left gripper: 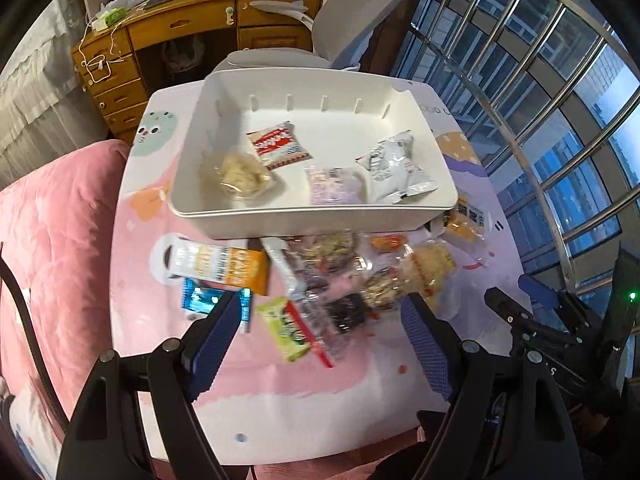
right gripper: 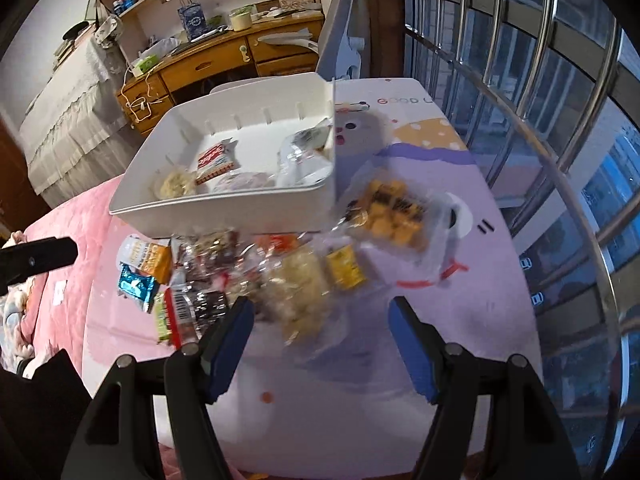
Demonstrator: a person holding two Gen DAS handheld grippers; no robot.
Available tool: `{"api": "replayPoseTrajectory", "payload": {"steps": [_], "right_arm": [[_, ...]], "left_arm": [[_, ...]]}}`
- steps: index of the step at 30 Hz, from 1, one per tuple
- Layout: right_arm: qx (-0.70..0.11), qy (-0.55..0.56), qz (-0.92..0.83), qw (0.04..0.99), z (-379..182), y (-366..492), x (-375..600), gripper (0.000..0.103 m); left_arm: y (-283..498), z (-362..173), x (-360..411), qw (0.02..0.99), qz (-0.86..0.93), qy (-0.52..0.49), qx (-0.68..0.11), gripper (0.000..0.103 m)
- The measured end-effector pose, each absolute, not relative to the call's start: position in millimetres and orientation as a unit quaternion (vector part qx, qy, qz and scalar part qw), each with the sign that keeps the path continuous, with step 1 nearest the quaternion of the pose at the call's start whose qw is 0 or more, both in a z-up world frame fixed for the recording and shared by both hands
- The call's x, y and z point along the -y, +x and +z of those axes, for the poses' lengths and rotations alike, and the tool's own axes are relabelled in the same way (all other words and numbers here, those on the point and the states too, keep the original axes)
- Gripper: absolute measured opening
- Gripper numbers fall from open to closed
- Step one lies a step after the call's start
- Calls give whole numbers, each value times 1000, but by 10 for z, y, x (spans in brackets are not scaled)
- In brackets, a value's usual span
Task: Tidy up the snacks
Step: 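Move both open tools back over the remaining snack pile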
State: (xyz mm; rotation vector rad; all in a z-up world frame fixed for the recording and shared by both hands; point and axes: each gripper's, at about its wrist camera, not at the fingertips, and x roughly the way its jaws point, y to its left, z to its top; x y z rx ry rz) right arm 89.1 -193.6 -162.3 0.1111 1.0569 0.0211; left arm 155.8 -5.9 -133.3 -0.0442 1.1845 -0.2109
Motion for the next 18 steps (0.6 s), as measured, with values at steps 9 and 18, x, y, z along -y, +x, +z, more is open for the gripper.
{"api": "replayPoseTrajectory", "payload": {"steps": [9,18], "right_arm": [[-511,27,48,858,-1724,1109,2475,71],[-511,-13,69,856,-1861,1387,2758,71]], "left_arm": [[1619,-1554,642,809,-62,-44,-583,81],[1772,-1885,829,773,-16,-82,-629,81]]}}
